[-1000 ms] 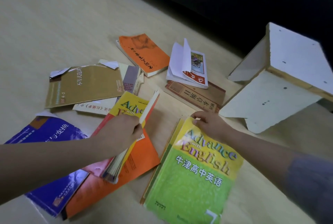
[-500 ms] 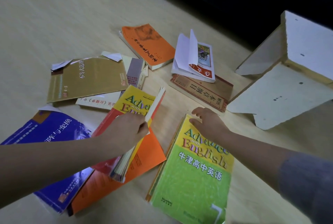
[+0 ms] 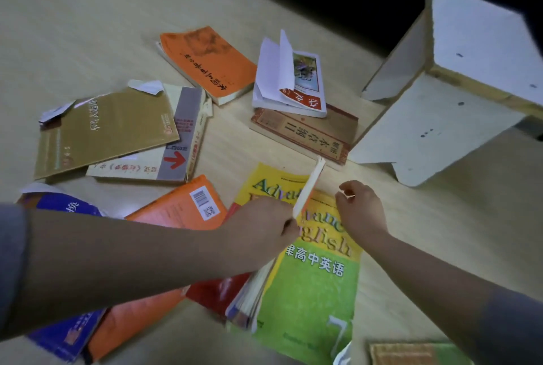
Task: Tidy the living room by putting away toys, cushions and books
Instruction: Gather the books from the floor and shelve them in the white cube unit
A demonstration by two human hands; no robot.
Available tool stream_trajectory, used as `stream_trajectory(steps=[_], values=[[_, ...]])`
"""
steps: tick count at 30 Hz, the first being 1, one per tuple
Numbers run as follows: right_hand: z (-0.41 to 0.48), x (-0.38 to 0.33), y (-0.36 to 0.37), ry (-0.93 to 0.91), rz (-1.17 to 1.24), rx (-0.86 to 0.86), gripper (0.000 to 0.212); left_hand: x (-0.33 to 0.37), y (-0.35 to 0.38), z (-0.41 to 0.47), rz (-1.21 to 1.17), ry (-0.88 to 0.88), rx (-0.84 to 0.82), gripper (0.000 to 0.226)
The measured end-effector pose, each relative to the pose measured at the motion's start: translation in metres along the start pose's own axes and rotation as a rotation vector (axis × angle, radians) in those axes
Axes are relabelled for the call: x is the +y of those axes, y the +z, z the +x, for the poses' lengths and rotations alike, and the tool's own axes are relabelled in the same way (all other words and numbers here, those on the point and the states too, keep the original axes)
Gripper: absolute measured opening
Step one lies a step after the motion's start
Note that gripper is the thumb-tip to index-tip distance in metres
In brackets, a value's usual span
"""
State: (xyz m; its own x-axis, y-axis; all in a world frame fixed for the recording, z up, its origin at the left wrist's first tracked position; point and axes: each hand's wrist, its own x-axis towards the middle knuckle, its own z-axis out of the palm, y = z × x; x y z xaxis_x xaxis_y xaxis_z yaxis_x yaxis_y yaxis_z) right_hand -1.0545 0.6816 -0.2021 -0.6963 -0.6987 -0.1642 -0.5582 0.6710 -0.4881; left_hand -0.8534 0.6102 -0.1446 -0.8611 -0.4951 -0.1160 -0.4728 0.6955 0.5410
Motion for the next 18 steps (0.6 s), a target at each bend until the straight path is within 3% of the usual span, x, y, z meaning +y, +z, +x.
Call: stream_trajectory(steps=[12, 18], values=[[0.002, 0.04, -0.011, 0.264, 0.379, 0.093, 0.025, 0.021, 0.047, 0.021, -0.083, -0.029, -0.032, 0.036], [-0.009, 0.043, -0.011, 0.224, 0.409, 0.118, 0.024, 0.029, 0.061, 0.018, -0.186, -0.048, 0.028, 0.038]])
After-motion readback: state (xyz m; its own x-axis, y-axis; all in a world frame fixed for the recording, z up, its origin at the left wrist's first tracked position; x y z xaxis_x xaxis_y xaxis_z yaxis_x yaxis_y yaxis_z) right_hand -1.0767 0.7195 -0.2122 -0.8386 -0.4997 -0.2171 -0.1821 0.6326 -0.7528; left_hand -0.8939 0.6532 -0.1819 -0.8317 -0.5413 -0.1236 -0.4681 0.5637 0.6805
